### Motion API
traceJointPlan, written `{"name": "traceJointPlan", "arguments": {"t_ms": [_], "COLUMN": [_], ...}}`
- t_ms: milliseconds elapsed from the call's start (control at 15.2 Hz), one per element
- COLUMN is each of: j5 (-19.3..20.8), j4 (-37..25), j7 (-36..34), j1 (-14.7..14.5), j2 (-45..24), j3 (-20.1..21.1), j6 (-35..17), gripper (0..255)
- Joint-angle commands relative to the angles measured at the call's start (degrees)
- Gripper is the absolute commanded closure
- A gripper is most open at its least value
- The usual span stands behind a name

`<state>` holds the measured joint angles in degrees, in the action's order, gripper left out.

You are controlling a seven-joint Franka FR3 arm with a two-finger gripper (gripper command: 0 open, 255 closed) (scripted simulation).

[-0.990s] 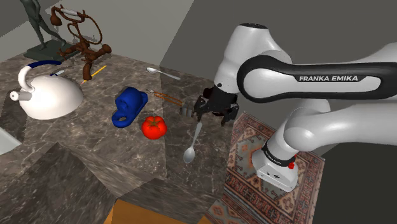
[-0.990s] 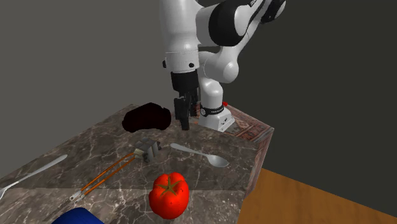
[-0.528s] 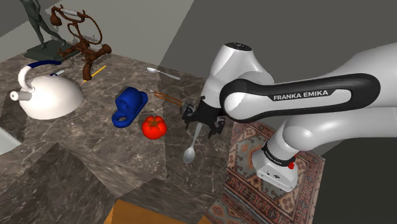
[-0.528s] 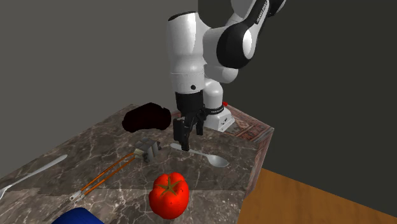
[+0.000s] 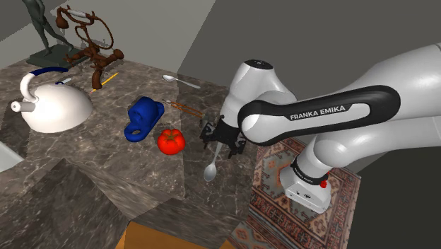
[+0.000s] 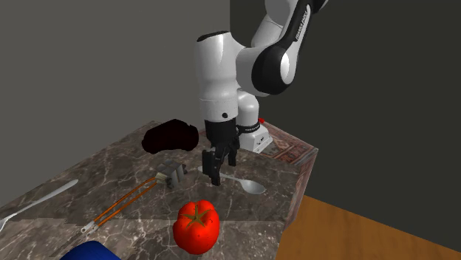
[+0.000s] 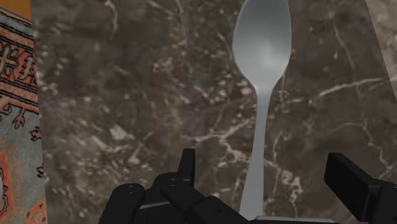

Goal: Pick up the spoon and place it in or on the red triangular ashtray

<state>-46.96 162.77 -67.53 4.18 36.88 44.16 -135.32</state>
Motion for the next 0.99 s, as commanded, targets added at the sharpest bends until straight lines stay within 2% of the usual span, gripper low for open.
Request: {"name": "traceJointPlan", "arguments": {"t_ms": [0,198,264,924], "j5": [-0.04,-0.03,-0.03,0.43], "j4": [0.01,0.01,0.01,-0.27], "j7": [0.03,0.03,0.03,-0.25], "j1": [0.02,0.02,0.02,-0.03], "j2": [-0.10,-0.09,-0.09,0.80], "j3": [0.05,0.05,0.05,-0.45], "j6": [-0.12,-0.11,-0.11,1.04], "gripper": [0,0,255,255]}}
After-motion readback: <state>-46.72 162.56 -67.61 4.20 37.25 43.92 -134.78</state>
